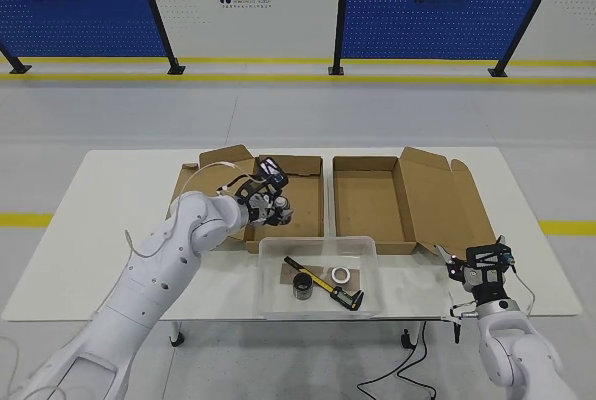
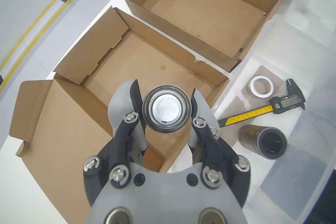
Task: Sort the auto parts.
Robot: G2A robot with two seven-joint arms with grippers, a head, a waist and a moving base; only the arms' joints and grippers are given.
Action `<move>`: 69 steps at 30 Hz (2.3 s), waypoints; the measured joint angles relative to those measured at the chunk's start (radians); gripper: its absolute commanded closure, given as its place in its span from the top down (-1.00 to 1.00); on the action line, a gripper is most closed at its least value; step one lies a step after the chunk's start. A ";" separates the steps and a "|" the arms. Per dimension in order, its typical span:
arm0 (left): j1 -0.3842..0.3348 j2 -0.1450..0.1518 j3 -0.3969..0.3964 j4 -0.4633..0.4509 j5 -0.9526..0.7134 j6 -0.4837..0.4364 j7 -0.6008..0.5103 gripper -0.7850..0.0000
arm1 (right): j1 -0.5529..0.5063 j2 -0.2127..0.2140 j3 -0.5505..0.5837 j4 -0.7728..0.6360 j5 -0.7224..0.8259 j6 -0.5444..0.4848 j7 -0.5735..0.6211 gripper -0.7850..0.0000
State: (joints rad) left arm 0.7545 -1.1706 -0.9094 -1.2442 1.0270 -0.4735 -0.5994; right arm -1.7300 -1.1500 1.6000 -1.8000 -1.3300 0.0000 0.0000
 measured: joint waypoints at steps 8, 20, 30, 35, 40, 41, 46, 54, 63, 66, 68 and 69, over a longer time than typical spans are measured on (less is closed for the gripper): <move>-0.024 -0.022 0.042 0.097 0.098 0.089 0.108 -1.00 | 0.000 0.000 0.000 0.000 0.000 0.000 0.000 1.00; -0.033 -0.054 0.090 0.201 0.165 0.157 0.196 -1.00 | 0.000 0.000 0.000 0.000 0.000 0.000 0.000 1.00; -0.030 -0.072 0.099 0.262 0.167 0.158 0.207 0.54 | 0.000 0.000 0.000 0.000 0.000 0.000 0.000 1.00; -0.036 -0.079 0.094 0.277 0.152 0.149 0.185 1.00 | 0.000 0.000 0.000 0.000 0.000 0.000 0.000 1.00; -0.040 -0.084 0.089 0.277 0.153 0.145 0.177 1.00 | 0.000 0.000 0.000 0.000 0.000 0.000 0.000 1.00; -0.039 -0.084 0.087 0.273 0.153 0.145 0.176 1.00 | 0.000 0.000 0.000 0.000 0.000 0.000 0.000 1.00; -0.027 -0.080 0.068 0.226 0.163 0.144 0.162 1.00 | 0.000 0.000 0.000 0.000 0.000 0.000 0.000 1.00; 0.087 -0.041 -0.048 -0.019 0.101 0.117 0.086 1.00 | 0.000 0.000 0.000 0.000 0.000 0.000 0.000 1.00; 0.235 0.000 -0.144 -0.334 -0.120 -0.030 -0.217 1.00 | 0.000 0.000 0.000 0.000 0.000 0.000 0.000 1.00; 0.239 0.001 -0.127 -0.363 -0.190 -0.050 -0.320 1.00 | 0.000 0.000 0.000 0.000 0.000 0.000 0.000 1.00; 0.232 0.000 -0.104 -0.358 -0.224 -0.057 -0.372 0.71 | 0.000 0.000 0.000 0.000 0.000 0.000 0.000 1.00; 0.227 -0.002 -0.094 -0.352 -0.238 -0.058 -0.389 0.61 | 0.000 0.000 0.000 0.000 0.000 0.000 0.000 1.00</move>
State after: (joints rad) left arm 0.9819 -1.1723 -1.0035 -1.5965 0.7894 -0.5316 -0.9883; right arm -1.7300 -1.1500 1.6000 -1.8000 -1.3300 0.0000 0.0000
